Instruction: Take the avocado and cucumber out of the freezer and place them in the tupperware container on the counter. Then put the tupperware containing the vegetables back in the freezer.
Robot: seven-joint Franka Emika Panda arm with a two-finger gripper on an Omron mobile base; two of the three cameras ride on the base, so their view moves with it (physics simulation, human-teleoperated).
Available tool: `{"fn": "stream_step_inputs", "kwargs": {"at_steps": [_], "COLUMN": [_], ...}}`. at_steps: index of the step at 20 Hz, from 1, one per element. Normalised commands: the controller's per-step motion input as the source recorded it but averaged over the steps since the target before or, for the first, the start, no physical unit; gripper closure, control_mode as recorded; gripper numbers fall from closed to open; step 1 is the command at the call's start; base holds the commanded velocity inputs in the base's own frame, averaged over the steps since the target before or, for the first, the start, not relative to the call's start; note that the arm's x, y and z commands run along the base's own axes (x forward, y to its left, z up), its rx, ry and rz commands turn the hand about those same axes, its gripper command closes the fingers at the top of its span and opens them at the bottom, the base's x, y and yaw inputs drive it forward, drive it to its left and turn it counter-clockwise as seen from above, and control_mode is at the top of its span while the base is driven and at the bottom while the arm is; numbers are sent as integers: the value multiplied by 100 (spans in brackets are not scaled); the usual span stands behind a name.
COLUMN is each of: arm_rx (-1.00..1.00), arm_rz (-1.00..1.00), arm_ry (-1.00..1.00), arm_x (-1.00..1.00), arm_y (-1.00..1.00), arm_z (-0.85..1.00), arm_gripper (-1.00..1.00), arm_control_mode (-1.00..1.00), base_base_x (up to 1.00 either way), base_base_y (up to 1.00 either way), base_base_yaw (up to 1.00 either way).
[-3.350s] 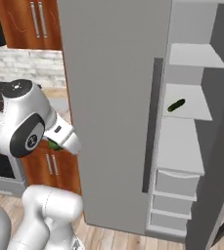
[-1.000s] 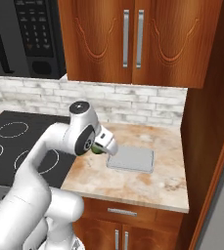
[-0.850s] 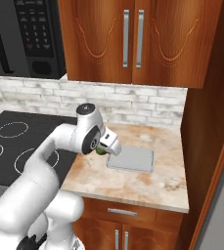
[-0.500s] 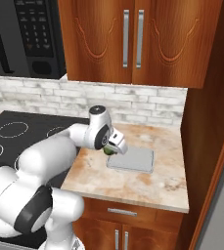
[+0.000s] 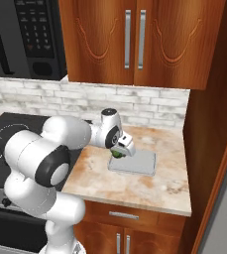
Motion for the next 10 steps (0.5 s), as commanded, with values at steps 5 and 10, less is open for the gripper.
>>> {"fn": "stream_step_inputs", "kwargs": {"at_steps": [5,10], "arm_rx": [0,0], "arm_rz": [4,4], "arm_ry": [0,0], "arm_x": [5,1], "arm_y": [-21,-6], "arm_z": [-39,-32], "arm_gripper": [100,-100], "arm_control_mode": [-100,-100], "base_base_x": [0,0], "base_base_y": [0,0], "base_base_yaw": [0,0]}}
